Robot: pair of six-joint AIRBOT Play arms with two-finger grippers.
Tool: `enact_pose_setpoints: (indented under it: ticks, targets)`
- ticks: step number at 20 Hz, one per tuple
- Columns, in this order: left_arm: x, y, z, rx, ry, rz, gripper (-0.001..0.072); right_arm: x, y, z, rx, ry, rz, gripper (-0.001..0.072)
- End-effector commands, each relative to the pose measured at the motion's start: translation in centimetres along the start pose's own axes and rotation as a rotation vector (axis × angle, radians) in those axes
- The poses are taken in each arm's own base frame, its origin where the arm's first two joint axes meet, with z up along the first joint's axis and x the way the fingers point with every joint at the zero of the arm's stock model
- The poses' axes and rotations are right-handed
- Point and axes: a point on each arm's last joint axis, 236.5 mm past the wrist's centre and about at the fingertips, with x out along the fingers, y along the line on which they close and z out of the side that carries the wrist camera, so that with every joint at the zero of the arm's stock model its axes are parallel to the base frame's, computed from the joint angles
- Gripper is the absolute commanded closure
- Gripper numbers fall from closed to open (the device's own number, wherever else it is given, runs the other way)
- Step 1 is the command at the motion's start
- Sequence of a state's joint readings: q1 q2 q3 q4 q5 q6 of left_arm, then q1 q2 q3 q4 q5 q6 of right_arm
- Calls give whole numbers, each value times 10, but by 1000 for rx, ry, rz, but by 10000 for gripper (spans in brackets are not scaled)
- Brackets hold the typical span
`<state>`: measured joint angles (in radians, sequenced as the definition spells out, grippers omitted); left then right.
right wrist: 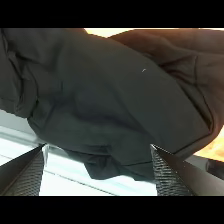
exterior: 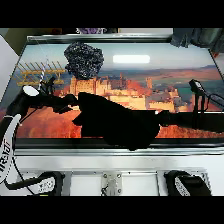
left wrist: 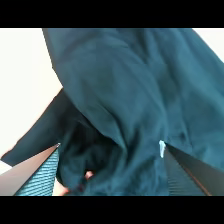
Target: Fold the clothes and pants, and hang the long-sleeved shirts on hangers.
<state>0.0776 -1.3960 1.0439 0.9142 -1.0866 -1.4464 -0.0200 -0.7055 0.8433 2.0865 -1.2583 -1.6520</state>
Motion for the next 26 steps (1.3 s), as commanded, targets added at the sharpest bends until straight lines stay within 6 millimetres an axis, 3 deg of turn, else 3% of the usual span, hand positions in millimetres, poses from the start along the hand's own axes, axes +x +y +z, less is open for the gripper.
enact_pose_setpoints:
  ticks: [1,4,7,8,10,11,14,17,18,21,26]
  targets:
    - [31,9,3,-59,2,-17,19,9,-4,2,17,23,-1,4]
    - [64,-2,1,-45,65,-45,20,20,-10,-1,40,65,-5,4]
    - [85,-8,3,-36,112,-47,21,27,-14,-2,54,91,-9,4]
    - [89,-10,3,-41,121,-48,137,30,-16,-3,58,100,-10,4]
    - [84,-17,11,-26,115,-59,605,34,-31,-5,55,121,-61,4]
    - [75,-22,17,-14,111,-71,681,36,-51,-6,66,137,-124,5]
    - [32,-46,36,75,61,-106,681,41,-107,-18,163,193,-245,4]
    - [1,-66,42,143,-10,-123,681,68,-141,-46,285,265,-263,4]
    - [-6,-70,43,159,-23,-126,681,81,-143,-55,320,279,-246,4]
    - [-14,-77,42,176,-39,-132,681,119,-123,-77,392,335,-101,4]
    - [-14,-77,42,176,-40,-131,681,163,-100,-94,352,399,-60,5]
